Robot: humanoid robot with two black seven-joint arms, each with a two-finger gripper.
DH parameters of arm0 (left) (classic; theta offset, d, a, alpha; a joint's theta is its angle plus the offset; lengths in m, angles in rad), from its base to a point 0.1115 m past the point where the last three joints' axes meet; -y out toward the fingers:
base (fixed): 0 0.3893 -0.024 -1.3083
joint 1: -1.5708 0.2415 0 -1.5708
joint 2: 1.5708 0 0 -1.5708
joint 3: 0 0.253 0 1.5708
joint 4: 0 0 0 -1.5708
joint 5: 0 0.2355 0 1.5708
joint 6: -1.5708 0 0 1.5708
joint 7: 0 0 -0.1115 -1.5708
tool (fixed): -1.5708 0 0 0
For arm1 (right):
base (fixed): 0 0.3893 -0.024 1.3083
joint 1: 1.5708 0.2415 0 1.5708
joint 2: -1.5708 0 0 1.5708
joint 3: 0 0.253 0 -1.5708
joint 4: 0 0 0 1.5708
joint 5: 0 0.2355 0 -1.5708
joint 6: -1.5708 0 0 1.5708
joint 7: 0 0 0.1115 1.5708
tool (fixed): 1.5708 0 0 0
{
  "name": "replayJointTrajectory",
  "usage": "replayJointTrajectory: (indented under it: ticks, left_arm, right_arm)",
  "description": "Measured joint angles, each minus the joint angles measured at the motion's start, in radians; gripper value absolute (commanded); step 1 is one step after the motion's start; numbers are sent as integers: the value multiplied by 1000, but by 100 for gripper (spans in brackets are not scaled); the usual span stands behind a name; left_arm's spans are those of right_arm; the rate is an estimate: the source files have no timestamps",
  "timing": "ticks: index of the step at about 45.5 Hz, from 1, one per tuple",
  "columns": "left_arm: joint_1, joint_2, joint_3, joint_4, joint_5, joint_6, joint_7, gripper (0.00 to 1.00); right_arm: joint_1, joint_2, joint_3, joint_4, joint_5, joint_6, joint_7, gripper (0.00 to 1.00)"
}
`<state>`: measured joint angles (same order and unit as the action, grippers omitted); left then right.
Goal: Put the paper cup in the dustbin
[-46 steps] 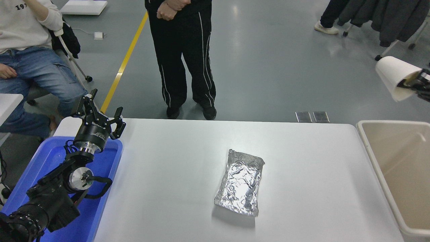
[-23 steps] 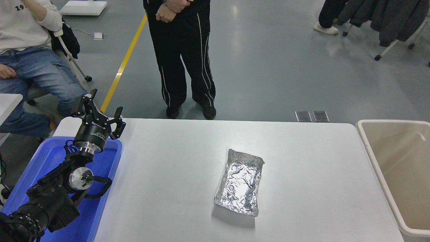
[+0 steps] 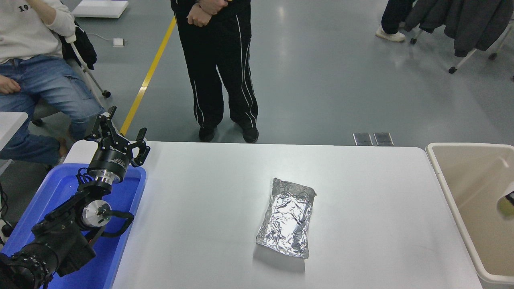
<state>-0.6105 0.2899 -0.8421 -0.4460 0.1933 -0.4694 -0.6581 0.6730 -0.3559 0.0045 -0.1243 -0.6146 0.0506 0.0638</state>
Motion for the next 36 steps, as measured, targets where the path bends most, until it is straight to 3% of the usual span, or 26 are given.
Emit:
replayJointTrajectory:
  ticks: [14, 15, 19, 23, 36]
  left_arm:
    - [0, 0, 0, 0, 0, 0, 0, 100]
    - [0, 0, 0, 0, 0, 0, 0, 100]
    - [0, 0, 0, 0, 0, 0, 0, 100]
    - [0, 0, 0, 0, 0, 0, 0, 100]
    - [0, 0, 0, 0, 0, 0, 0, 100]
  right_arm:
    - [-16, 18, -2, -2, 18, -24, -5, 0]
    - [-16, 18, -2, -2, 18, -25, -5, 3]
    - [-16, 18, -2, -2, 20, -32, -5, 54]
    - [-15, 18, -3, -2, 22, -55, -5, 96]
    - [1, 13, 12, 9, 66, -116, -3, 99]
